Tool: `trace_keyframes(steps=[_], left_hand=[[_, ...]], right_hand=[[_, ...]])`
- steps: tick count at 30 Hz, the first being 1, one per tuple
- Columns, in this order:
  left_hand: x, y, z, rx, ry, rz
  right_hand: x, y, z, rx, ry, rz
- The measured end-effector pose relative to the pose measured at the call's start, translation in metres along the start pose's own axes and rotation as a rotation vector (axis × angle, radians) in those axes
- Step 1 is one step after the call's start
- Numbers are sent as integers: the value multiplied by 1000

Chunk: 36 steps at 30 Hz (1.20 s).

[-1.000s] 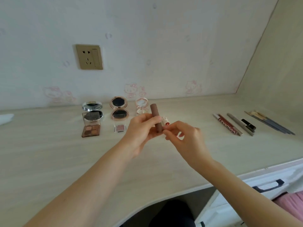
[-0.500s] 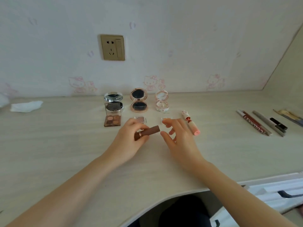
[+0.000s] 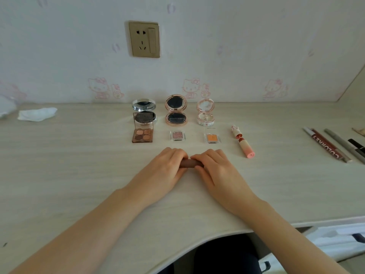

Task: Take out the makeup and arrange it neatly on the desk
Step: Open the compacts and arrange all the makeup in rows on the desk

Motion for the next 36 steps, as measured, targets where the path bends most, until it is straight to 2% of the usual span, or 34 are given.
trace_keyframes(steps=[3, 10, 29, 36], left_hand=[[-1, 2, -1, 56, 53, -99], [-4, 1, -3, 66, 122, -254], [0, -10, -3, 34, 50, -169], [10, -6, 2, 23, -42, -116]], right_hand=[[3, -2, 1, -44, -18, 16], [5, -3, 1, -97, -38, 23], [2, -5, 4, -80, -26, -115], [-4, -9, 5, -212, 24, -245]])
Point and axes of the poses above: each hand's wrist, its own z-axis away from the middle knuckle, its own y-axis out of the palm, x = y × z, the point moved 4 cm from there along -z, towards the middle knuckle, and after that the axes turned 11 degrees about -x, right-handed, at the moved point
